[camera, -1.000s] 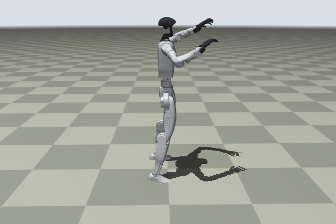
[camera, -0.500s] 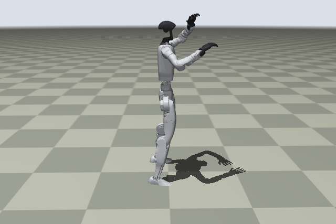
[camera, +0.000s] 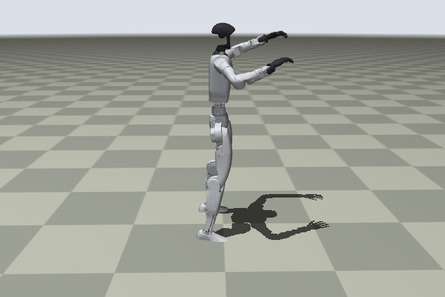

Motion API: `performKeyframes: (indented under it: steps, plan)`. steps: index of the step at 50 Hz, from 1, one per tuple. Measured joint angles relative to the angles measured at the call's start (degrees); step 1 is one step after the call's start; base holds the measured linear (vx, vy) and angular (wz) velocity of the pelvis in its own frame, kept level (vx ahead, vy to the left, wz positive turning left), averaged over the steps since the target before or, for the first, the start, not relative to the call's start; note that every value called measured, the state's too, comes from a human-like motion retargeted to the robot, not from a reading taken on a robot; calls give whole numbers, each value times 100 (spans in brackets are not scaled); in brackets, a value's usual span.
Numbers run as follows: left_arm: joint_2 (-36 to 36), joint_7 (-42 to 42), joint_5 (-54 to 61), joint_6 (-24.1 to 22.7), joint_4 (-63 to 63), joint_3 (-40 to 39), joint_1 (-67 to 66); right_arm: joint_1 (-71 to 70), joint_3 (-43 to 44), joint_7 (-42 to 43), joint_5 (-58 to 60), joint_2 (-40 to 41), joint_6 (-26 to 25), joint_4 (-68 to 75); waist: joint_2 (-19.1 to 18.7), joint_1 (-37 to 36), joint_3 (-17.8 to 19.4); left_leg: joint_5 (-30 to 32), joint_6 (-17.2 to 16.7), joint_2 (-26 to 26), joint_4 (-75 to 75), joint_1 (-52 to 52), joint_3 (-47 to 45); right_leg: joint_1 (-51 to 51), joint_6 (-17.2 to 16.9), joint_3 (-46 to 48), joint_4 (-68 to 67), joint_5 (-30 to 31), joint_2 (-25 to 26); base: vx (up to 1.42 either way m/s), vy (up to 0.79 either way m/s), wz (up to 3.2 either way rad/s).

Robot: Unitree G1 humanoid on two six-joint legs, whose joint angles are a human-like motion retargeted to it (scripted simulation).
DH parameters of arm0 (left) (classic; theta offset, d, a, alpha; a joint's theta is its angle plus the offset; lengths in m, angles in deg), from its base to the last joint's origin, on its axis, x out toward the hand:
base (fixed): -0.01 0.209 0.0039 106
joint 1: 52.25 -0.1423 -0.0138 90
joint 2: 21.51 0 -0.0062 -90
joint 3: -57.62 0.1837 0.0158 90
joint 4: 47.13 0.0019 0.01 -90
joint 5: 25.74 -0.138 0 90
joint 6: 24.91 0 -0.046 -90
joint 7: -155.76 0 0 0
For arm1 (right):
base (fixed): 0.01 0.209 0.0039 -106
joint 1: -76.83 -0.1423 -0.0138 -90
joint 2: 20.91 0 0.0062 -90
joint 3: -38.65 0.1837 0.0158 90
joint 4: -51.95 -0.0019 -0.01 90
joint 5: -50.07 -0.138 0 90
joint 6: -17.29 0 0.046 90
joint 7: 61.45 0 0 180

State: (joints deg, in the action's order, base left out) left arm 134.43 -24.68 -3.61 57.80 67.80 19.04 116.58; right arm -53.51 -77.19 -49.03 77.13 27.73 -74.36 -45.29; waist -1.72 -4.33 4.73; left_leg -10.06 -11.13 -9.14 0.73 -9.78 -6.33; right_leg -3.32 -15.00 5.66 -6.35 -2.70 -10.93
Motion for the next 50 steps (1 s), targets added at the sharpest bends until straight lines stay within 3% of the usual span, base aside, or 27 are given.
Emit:
performKeyframes:
  steps: [10,15,19,27,35,45,50]
  plan:
    - [735,1356,-2506,522,2569,561,2058,-84,198,415,-12,-1055,71,-309,-238,-204,-129,54,-85,-126,-48,107,-77,154,0,-38,53,75,147,0,0,0]
    - [623,1524,-3365,826,2794,1324,2852,107,480,433,94,-1021,40,-290,-188,-303,-111,47,-67,-119,-39,101,-44,128,0,-13,44,61,138,0,0,0]
    - [397,1316,-3386,887,2231,1602,2657,261,614,231,196,-694,-5,-171,-56,-325,-37,31,-12,-61,-22,62,25,54,0,34,9,19,69,0,0,0]
    - [-254,1168,-2467,431,-516,1222,1568,209,284,-127,301,-152,7,118,58,-247,14,-129,98,58,331,149,144,-98,0,132,-41,-67,-91,0,0,0]
    - [-1137,1910,-247,-296,-2789,591,2424,-246,-13,-120,242,2,-73,48,55,-192,-3,6,43,17,-3,4,73,-34,0,54,-2,-30,-20,0,0,0]
    - [-2190,1861,2294,-1027,-2644,-312,2545,-591,-91,41,179,198,-211,69,86,-164,18,23,72,49,-26,25,19,36,0,2,-2,-27,-47,0,0,0]
    - [-2128,1192,2748,-850,-2161,-524,1393,-456,-31,54,161,355,-209,190,89,-153,28,19,114,107,-21,19,81,-2,0,47,-25,-52,-114,0,0,0]
